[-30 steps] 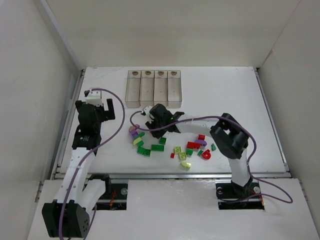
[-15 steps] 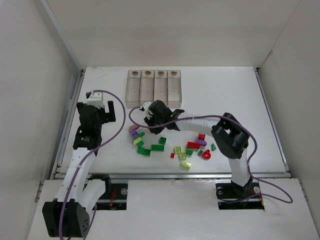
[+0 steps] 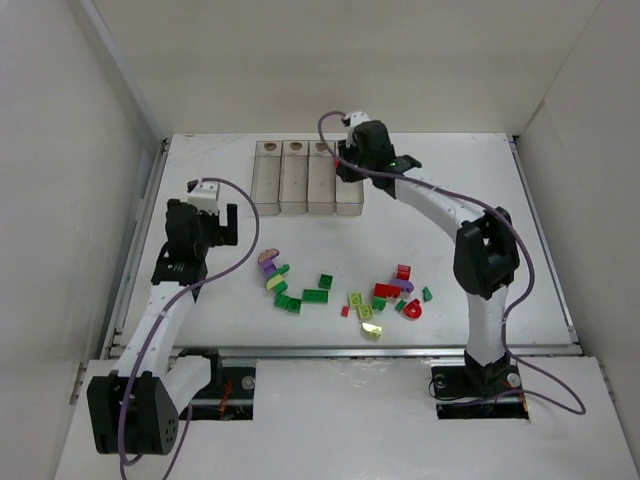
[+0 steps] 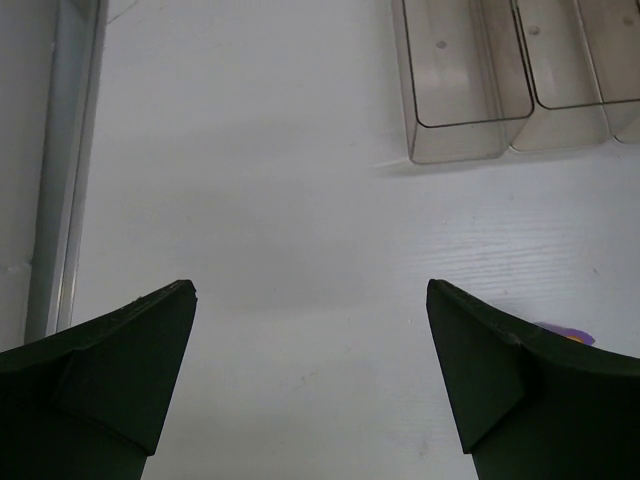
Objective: Sort the legos into containers by color
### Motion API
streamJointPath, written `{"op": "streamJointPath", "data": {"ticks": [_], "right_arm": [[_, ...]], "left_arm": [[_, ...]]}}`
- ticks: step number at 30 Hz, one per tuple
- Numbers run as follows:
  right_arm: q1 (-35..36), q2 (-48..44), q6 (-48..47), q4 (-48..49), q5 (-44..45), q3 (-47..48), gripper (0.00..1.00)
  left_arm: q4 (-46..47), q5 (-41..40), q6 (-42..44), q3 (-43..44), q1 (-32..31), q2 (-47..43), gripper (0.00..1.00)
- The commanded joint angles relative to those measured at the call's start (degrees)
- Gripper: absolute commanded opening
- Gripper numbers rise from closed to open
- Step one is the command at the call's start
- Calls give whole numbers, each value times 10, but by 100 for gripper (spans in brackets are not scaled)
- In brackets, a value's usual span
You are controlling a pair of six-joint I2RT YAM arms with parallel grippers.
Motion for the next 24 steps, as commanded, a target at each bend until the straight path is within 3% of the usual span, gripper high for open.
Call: {"op": "streamJointPath", "data": {"ticks": [1,4,5,7,8,12,19,24], "right_arm": [[-19,35,18,-7,28,54,0],[-37,70,24,-13,28,86,6],[-44,78,24,-18,28,99,17],[-44,102,13,-36,22,135,27],[-49,107,8,-41,16,143,40],[-49,115,2,-60,31,166,69],[-49,14,26,-53,70,84,78],[-54,-149,46,-113,75,-70,86]], "left_arm": [[31,80,49,29,0,14,100],[31,130,94,41,0,35,100],[31,139,103,48,0,48,100],[31,151,118,56,0,60,100],[31,158,129,63,0,66,100],[31,171,145,75,-5,85,100],[26,182,151,75,-5,71,100],[26,202,192,49,-42,52,100]]}}
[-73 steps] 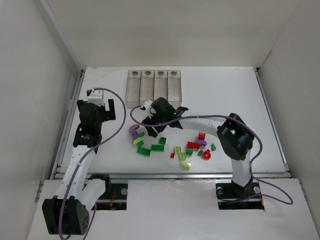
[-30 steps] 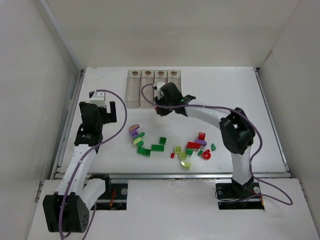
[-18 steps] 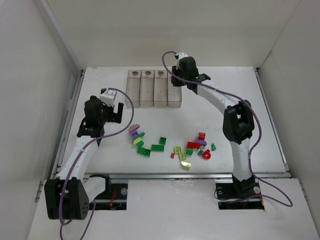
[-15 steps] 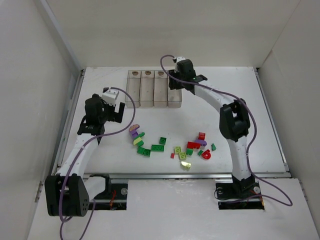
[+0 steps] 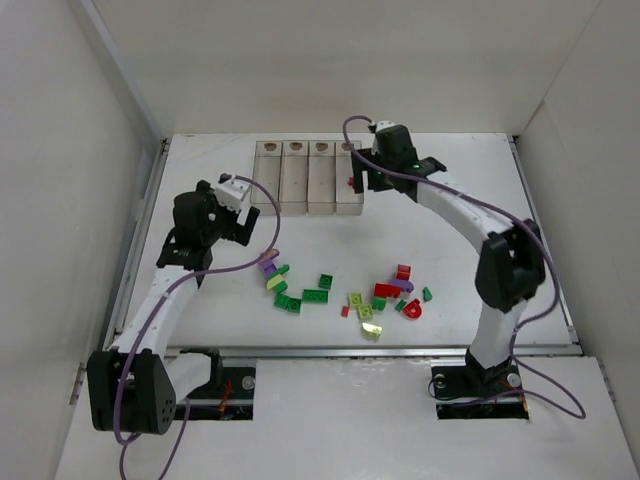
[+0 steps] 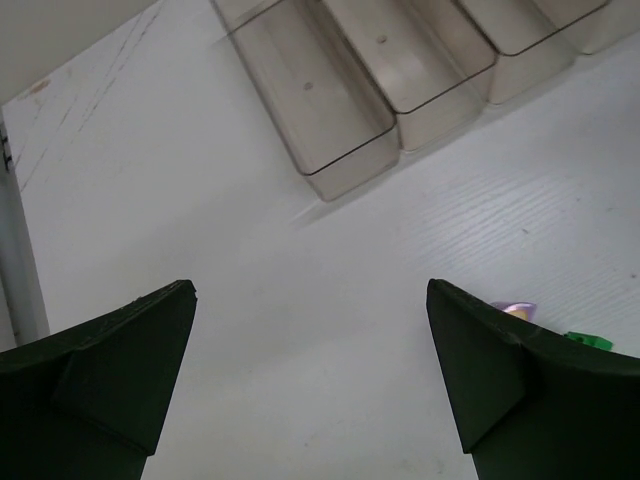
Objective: Sort the legos into containers by color
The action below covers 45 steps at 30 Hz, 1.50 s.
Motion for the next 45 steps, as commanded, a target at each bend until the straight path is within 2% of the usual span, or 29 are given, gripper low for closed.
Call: {"op": "streamJointPath", "data": {"ticks": [1,5,6,7,10,16,22,27,33,36,37,40,41,44,45], "right_arm": [[-4,-120,28,-55,7,-62,86],[-9,-198,95,-132,7,-180,93],[-9,-215,114,-138,7,-232,93],[-9,-247,153,-138,7,-256,100],[10,-295,205,-114,7,-333,100],[35,-254,234,-117,8,-369,100],[47,-254,266,-95,36,-415,99],[47,-228,261,-94,49,-408,81],[61,-231,266,-119,96,-402,82],[61,-239,271,-113,96,-410,66],[61,-239,271,-113,96,-410,58],[61,-239,265,-113,96,-404,44],[61,-239,265,-113,91,-398,27],[61,-234,265,-113,86,-386,0],[61,-241,265,-113,76,-379,0]], "left_arm": [[16,36,52,-1,-37,-26,100],[32,70,75,-18,-74,-21,100],[41,75,75,-18,-89,-14,100],[46,75,70,-18,-98,-14,100],[63,75,55,-23,-120,-8,100],[46,80,44,-35,-140,-13,100],[52,68,38,-53,-140,-31,100],[64,57,38,-67,-162,-37,100],[57,52,32,-78,-169,-48,100],[63,51,32,-84,-174,-54,100],[63,51,32,-84,-174,-59,100],[63,51,32,-84,-179,-65,100],[63,46,32,-89,-179,-65,100],[57,46,38,-95,-185,-77,100],[51,46,38,-95,-185,-77,100]]}}
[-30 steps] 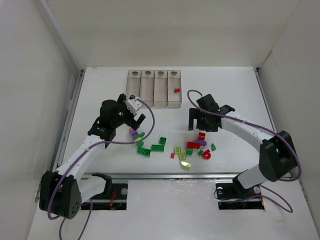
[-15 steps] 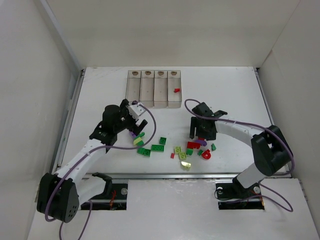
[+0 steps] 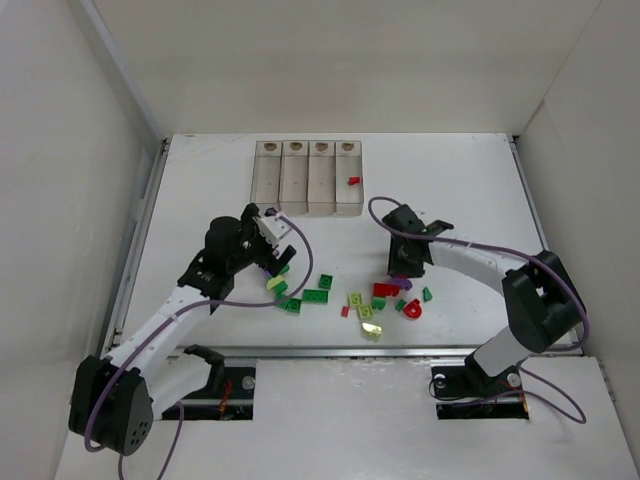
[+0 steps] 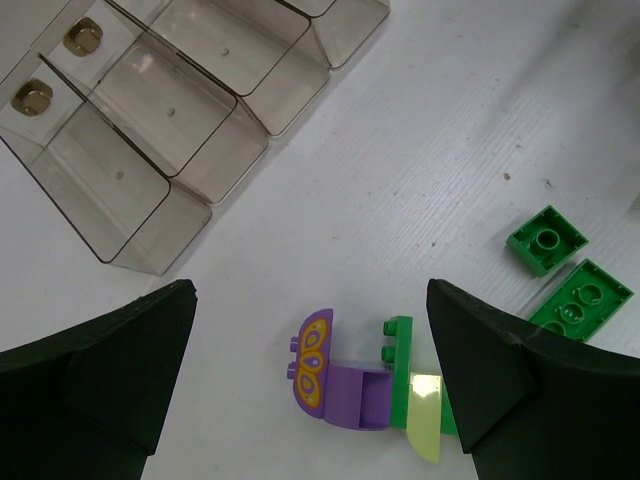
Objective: Sort the legos into containers by color
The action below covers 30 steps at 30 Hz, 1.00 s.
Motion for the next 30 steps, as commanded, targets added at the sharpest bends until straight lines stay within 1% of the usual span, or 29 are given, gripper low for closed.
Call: {"op": "streamJointPath", "data": {"ticks": [1,2,3,5,6,8,9,10,13,16,19,22,26,30], "right_arm": [[4,-21,-4,12,-10,44,0],[4,-27,-4,12,-17,55,0],[4,-27,-4,12,-25,88,0],[4,-20,-19,12,-32,133,0],[11,-14,-24,12,-32,187,0],[18,12,-40,1,-39,243,0],[31,23,-45,1,-51,268,0],[31,33,-51,1,-51,316,0],[49,76,-67,-12,-58,384,0],[64,96,-73,-3,-70,399,0],[77,96,-73,12,-83,404,0],[90,86,-73,28,-90,398,0],[102,75,-67,34,-84,393,0],[102,75,-62,40,-78,387,0]], "left_arm": [[11,8,0,-7,-12,-20,100],[4,16,0,-7,-12,-20,100],[-4,28,6,0,-12,-20,100],[-20,83,33,14,-18,-20,100],[-26,104,76,19,-18,-20,100],[-26,154,121,40,-30,-15,100],[-26,167,141,48,-30,-15,100],[-19,177,171,57,-37,0,100],[16,190,176,102,-42,38,100],[21,209,177,145,-42,65,100],[-3,242,215,159,-42,76,100],[-14,248,215,166,-48,83,100],[-61,270,215,178,-48,105,100],[-110,296,244,184,-53,106,100]]}}
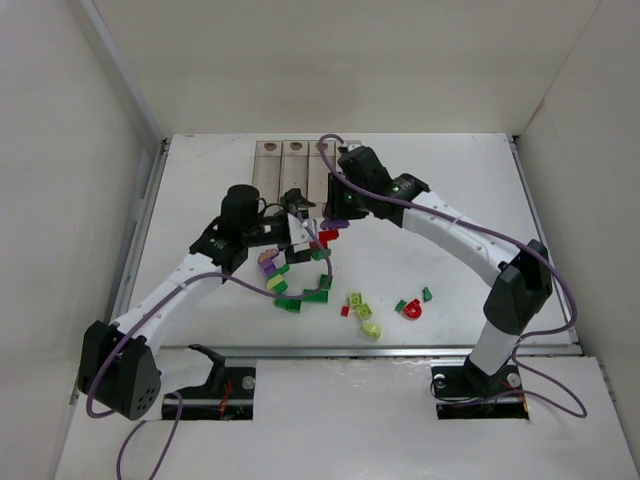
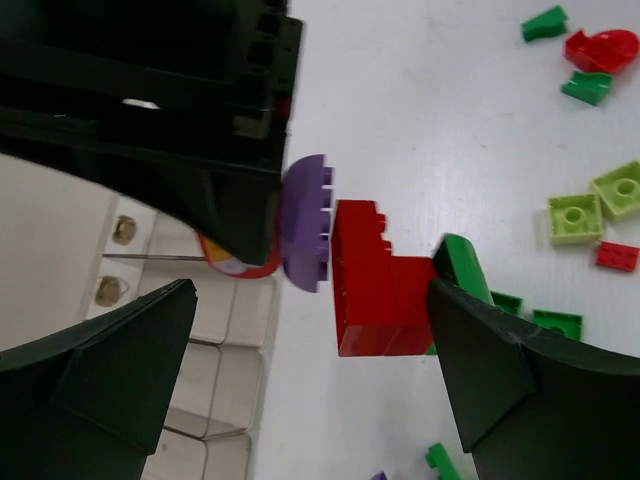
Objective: Sort the legos into containers by color
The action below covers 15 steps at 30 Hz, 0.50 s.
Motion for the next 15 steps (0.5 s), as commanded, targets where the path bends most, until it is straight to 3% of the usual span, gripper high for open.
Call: {"op": "streamJointPath", "data": {"ticks": [1,8,11,15], "right_arm": [[5,-26,11,39,4,6,0],[5,-26,11,39,15,17,0],[5,-21,11,39,15,17,0],[5,-10,6,71,32,-17,0]], "left_arm": [[-75,60,43,22,-7,-1,100],[-198,81,110,44,-7,-7,100],[-169,59,87,33,-7,-7,100],[-85,-21,-14,8,-7,-7,100]]}}
